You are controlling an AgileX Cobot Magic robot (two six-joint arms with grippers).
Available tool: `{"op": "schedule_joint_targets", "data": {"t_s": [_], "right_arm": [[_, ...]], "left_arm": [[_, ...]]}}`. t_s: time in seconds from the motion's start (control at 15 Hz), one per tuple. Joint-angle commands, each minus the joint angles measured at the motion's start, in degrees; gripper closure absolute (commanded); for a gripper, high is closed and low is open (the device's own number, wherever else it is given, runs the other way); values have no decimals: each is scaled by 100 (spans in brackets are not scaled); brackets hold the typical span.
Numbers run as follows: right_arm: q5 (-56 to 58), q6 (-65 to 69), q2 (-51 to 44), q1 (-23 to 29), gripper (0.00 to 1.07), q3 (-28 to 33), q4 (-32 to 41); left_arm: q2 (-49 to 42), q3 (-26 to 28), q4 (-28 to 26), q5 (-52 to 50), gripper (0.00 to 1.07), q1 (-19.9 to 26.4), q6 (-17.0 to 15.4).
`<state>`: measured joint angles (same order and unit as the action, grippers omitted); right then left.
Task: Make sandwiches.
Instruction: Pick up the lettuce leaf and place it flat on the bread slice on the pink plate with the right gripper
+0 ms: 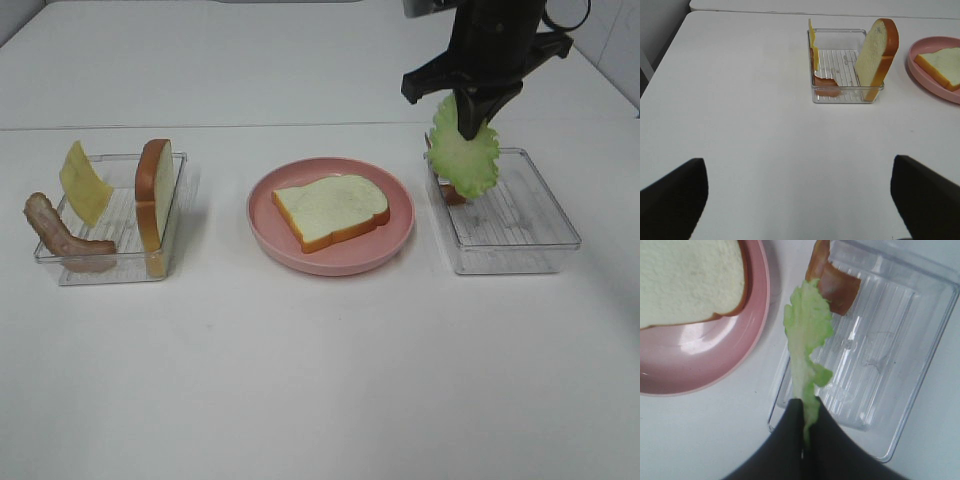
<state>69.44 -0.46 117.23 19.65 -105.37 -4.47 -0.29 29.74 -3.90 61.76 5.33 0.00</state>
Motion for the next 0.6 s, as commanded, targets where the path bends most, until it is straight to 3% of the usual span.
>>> {"op": "schedule_joint_targets", "data": {"t_s": [0.07, 0.6], "right_arm": [[332, -80, -126, 11, 107, -252, 126], [-143, -281, -126, 132, 107, -418, 1524]], "left_arm": [[-92, -6, -40, -23, 16, 11, 0], [-92, -6, -40, -23, 16, 11, 0]]}}
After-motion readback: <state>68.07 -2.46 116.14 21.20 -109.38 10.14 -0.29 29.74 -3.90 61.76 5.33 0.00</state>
